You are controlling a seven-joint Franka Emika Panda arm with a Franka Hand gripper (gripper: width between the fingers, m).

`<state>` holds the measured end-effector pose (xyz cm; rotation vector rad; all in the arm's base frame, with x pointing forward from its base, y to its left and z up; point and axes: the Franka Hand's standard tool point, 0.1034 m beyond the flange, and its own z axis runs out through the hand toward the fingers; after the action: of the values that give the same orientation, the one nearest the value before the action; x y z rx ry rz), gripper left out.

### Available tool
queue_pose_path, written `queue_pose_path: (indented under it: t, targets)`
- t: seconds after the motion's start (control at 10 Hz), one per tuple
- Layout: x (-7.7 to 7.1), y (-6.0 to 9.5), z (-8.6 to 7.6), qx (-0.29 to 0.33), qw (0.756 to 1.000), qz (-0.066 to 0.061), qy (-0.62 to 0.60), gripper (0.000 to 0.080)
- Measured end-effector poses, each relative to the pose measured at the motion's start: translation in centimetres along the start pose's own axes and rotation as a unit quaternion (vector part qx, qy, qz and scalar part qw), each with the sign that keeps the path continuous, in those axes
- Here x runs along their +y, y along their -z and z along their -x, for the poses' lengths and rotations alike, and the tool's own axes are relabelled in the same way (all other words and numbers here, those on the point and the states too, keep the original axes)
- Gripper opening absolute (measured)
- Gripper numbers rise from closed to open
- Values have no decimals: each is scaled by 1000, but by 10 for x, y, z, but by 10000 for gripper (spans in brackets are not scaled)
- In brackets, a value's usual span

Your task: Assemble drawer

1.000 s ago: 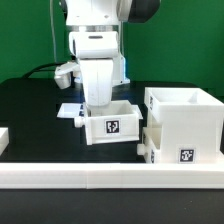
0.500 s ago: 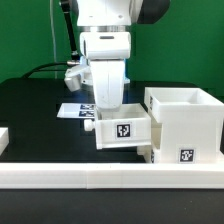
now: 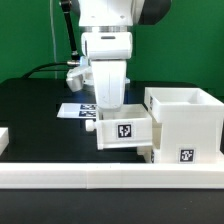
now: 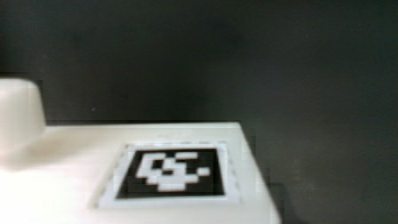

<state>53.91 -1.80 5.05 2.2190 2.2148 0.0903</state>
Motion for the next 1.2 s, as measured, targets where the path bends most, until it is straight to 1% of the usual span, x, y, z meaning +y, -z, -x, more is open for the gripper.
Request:
queue_pose_path:
  t: [0.1, 0.2, 0.5, 0.8, 1.0, 1.2]
  targets:
    - [0, 1, 2, -1, 1000, -15, 0, 44]
    - [0, 1, 4, -1, 1000, -13, 1, 44]
    - [0, 0, 4, -1, 1000, -14, 0, 44]
    - [6, 3, -1, -1, 1000, -10, -3, 44]
    - [6, 2, -6, 0, 1000, -10, -8, 44]
    - [4, 0, -7, 0, 1000, -12, -8, 44]
